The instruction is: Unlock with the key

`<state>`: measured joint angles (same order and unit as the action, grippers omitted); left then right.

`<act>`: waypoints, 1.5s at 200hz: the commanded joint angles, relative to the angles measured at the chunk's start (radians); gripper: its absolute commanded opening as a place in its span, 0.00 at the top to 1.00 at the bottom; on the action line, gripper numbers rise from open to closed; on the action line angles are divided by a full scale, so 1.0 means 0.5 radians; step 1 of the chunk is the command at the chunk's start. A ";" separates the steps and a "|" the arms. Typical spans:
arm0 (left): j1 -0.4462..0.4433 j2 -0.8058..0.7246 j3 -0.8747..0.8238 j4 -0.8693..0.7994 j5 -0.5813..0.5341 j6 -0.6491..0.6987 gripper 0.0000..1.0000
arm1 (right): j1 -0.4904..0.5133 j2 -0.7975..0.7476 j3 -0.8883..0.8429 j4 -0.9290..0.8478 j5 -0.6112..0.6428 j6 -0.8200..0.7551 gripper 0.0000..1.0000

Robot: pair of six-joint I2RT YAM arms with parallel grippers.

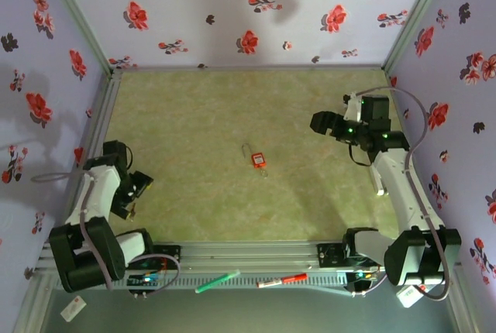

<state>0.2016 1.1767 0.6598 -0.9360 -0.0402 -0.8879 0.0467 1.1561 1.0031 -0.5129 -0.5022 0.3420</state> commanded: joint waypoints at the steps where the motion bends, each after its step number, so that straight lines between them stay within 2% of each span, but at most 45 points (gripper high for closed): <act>1: 0.039 0.132 -0.148 0.159 -0.050 -0.125 0.08 | 0.014 0.034 0.010 0.030 -0.054 -0.002 0.12; 48: -0.033 0.146 -0.278 0.419 0.187 -0.196 0.16 | 0.015 0.058 0.023 0.001 -0.031 -0.043 0.12; 74: -0.209 0.125 -0.241 0.555 0.303 -0.282 0.23 | 0.017 0.087 0.006 0.034 -0.025 -0.033 0.13; 109: -0.379 0.202 -0.070 0.526 0.312 -0.315 0.24 | 0.020 0.138 0.009 0.058 -0.016 -0.034 0.13; 155: -0.385 0.139 0.044 0.311 0.175 -0.269 0.24 | 0.026 0.178 0.001 0.090 -0.027 -0.028 0.13; 193: -0.185 -0.086 0.078 0.053 0.016 -0.252 0.17 | 0.028 0.183 0.008 0.074 -0.032 -0.051 0.13; 225: 0.054 -0.068 0.103 -0.105 -0.035 -0.075 0.14 | 0.028 0.192 0.004 0.075 -0.036 -0.069 0.13; 266: 0.246 0.055 0.071 -0.098 -0.145 0.071 0.13 | 0.027 0.215 0.000 0.084 -0.030 -0.081 0.13; 300: 0.344 0.134 0.036 0.080 -0.104 0.112 0.15 | 0.028 0.266 0.002 0.112 -0.038 -0.089 0.13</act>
<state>0.3454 1.2121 0.6895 -0.9337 -0.0765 -0.8795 0.0536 1.2667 1.0031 -0.4820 -0.5056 0.3218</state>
